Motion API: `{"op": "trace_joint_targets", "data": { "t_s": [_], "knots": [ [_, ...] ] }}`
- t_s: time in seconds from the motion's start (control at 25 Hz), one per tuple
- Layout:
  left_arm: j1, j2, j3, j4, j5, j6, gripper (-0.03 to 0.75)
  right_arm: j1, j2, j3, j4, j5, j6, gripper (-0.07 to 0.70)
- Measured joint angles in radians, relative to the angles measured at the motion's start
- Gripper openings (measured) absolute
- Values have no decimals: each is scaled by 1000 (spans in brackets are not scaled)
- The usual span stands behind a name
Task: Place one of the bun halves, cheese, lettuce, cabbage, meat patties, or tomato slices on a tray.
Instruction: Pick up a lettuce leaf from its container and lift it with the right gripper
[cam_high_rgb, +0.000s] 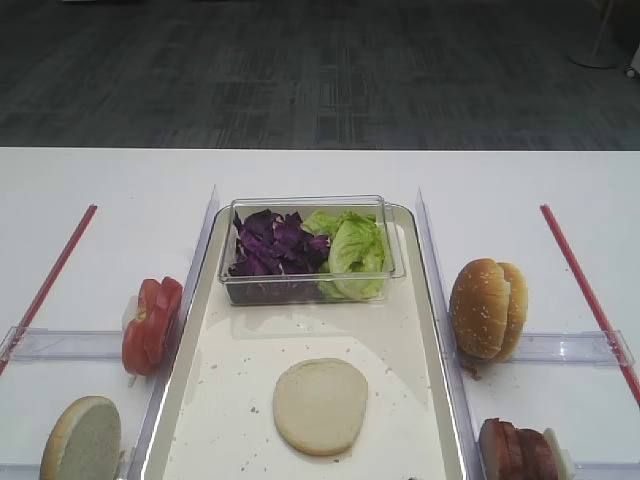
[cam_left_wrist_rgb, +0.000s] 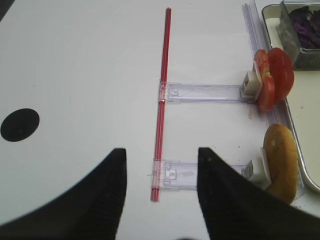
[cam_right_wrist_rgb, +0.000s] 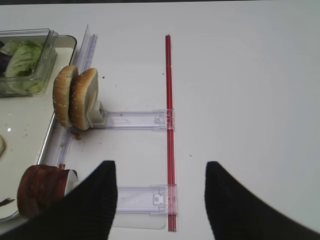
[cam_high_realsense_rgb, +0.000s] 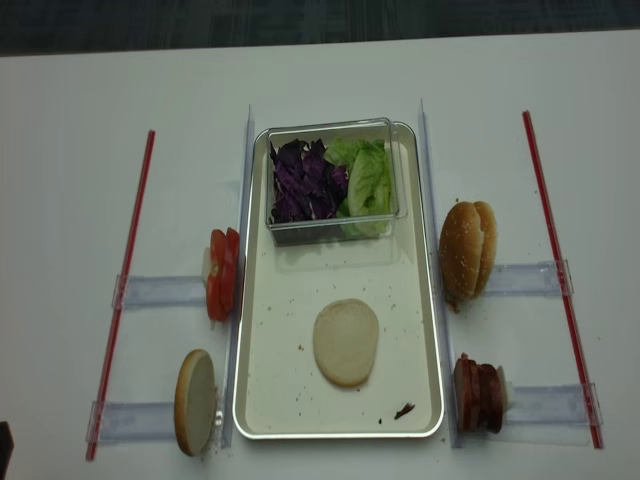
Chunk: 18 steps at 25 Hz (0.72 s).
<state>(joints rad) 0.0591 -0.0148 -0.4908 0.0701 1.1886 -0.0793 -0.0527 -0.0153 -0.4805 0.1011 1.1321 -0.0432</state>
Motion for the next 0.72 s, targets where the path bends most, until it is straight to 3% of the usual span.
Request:
{"op": "trace_joint_targets", "data": {
  "t_s": [0.72],
  "knots": [
    [0,0,0,0,0,0,302,0,0,0,0,0,0,426]
  ]
}}
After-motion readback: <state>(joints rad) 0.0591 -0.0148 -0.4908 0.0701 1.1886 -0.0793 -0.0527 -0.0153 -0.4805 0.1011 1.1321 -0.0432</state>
